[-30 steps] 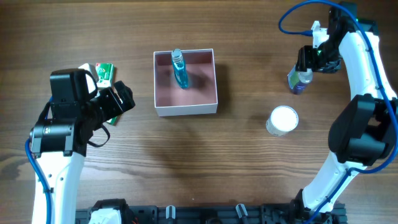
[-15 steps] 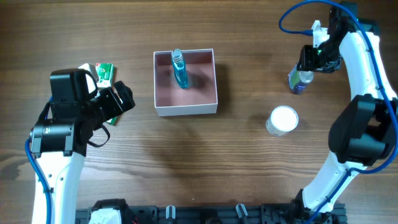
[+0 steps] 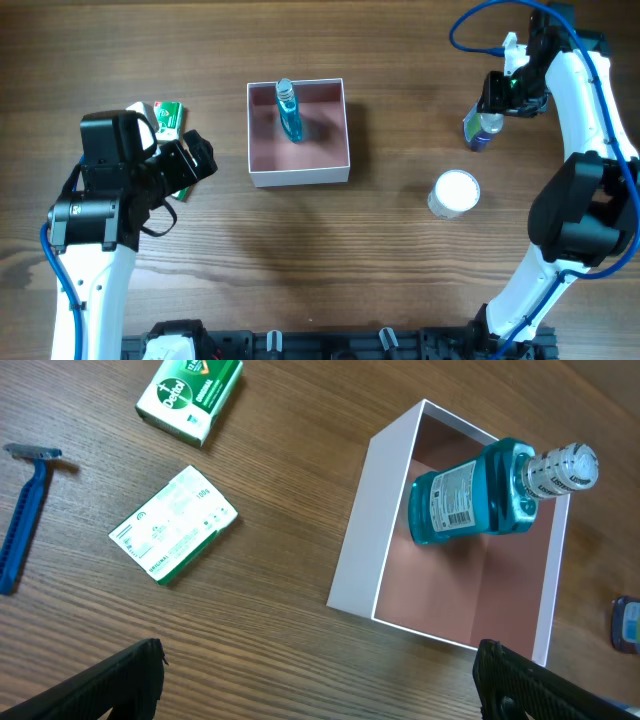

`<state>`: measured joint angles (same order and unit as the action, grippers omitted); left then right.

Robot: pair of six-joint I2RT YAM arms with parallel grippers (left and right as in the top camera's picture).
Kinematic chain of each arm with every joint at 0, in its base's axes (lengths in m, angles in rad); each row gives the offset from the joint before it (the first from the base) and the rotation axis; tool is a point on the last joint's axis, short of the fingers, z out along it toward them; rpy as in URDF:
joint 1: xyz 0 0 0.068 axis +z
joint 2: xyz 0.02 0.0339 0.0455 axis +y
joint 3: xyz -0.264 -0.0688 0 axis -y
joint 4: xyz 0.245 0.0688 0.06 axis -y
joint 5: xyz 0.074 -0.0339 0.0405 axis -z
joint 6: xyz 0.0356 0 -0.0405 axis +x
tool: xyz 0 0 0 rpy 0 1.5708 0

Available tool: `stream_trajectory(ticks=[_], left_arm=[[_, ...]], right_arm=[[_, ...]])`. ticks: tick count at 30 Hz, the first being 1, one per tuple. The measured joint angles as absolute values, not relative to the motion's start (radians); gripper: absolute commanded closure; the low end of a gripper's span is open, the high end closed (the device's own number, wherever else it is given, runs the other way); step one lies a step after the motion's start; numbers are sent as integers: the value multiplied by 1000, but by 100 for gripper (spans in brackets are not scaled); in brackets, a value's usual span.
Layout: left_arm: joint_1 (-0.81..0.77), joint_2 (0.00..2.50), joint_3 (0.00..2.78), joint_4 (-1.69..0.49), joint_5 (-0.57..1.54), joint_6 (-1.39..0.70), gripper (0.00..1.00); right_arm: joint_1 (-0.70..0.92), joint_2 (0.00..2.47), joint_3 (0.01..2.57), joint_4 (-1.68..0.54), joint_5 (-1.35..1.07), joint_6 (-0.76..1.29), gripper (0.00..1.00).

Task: Pack container
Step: 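Move the right gripper to the foam soap bottle and grasp it, then place the foam soap bottle in the box beside the mouthwash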

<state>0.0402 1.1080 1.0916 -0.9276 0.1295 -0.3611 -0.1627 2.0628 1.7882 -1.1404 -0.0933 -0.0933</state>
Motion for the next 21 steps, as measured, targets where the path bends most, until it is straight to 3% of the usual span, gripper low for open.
stream_trajectory(ticks=[2,4,7,14,21], left_arm=[[40,1108,1092,-928,130,-361,0],[40,1108,1092,-928,130,-361,0],[40,1108,1092,-928,130,-361,0],[40,1108,1092,-928,130,-361,0],[40,1108,1092,-928,130,-361,0]], right_arm=[[-163,2063,1788,-1139,-93,-82,80],[-162,2060,1788,-1137,-93,-74,92],[-153,2050,1788,-1136,-93,-67,96],[-49,1855,1788,-1135,-91,-16,96],[235,1601,1790,-1112,-82,159,96]])
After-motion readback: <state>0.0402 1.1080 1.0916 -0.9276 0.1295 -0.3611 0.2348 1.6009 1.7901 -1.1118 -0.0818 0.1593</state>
